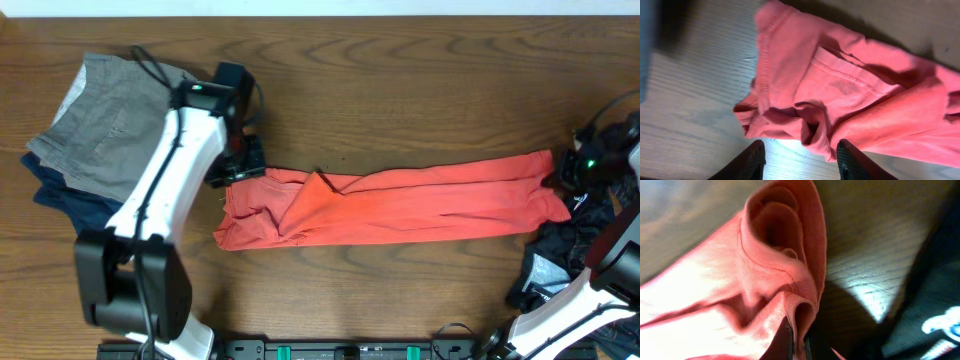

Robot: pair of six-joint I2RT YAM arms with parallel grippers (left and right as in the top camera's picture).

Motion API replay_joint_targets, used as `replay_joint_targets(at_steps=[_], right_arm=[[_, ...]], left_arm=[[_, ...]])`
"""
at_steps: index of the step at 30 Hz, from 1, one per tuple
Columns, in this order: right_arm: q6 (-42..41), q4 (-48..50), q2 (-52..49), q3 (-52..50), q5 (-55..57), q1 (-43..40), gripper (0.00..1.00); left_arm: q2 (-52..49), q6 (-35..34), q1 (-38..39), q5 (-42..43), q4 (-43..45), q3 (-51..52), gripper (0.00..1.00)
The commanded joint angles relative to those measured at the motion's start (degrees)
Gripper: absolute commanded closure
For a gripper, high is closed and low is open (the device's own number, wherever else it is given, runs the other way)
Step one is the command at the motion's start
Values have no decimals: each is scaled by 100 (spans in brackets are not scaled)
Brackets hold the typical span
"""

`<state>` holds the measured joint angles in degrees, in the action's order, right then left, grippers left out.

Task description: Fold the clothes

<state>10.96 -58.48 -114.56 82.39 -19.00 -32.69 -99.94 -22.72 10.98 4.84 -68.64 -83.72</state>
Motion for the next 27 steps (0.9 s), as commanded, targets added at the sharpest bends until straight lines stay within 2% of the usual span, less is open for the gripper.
replay_joint_targets(at_steps=[1,11,20,27], right_arm=[[227,-236,267,372,-247,334,99],[531,-1016,892,402,63,2116,99],[-219,-1150,879,201,125,3733,99],[-538,-1097,879,162,426,4562,99]], left_arm=[[101,-57,-164,-101,-24,-68,51],[101,-55,-256,-101,-26,-61,50],[101,-57,-256,79,-28,-61,50],[101,-52,-256,92,-31,-61,50]])
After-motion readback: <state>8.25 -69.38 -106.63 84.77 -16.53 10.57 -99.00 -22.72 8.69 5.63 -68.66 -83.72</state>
